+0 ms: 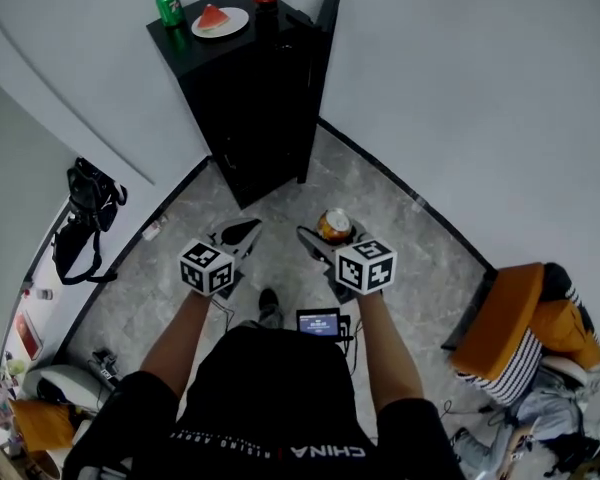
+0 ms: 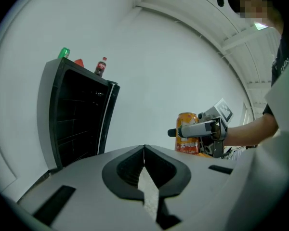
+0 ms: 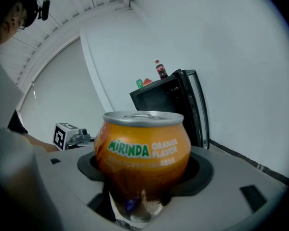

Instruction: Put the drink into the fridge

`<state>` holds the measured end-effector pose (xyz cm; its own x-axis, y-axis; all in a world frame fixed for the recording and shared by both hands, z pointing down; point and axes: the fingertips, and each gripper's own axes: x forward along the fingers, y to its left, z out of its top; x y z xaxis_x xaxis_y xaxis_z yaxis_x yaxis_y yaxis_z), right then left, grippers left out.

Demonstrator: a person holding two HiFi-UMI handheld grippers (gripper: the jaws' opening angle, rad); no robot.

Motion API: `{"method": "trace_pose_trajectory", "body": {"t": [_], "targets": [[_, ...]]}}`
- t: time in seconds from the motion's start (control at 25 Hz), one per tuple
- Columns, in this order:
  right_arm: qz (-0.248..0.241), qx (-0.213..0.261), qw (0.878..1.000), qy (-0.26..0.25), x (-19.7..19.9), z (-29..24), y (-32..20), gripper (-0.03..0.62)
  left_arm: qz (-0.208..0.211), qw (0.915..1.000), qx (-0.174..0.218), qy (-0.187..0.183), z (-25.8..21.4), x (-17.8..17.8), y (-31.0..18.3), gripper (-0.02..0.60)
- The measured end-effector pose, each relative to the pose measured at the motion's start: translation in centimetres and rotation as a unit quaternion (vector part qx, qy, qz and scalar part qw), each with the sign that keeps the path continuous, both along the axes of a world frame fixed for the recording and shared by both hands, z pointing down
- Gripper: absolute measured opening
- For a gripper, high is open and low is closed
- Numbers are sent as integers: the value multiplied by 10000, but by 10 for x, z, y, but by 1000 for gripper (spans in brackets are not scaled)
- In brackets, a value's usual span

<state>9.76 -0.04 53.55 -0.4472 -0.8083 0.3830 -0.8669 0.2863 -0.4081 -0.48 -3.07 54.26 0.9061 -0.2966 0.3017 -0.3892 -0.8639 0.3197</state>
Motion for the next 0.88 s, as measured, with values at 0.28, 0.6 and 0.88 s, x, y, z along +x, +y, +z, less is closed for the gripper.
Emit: {"method": "trace_pose_trajectory", "body": {"t": [0.28, 0.6, 0.88], "targets": [[33, -101, 9999, 80, -18, 4, -42, 344, 23, 9999, -118, 82, 9, -11, -49, 12], [-121, -317, 9994, 14, -14, 24, -80, 344, -59, 9995, -323, -18, 30, -7, -80, 12], [-562, -370, 9977, -72, 7, 37, -140, 344, -600, 9979, -180, -179, 35, 16, -138, 12]]}}
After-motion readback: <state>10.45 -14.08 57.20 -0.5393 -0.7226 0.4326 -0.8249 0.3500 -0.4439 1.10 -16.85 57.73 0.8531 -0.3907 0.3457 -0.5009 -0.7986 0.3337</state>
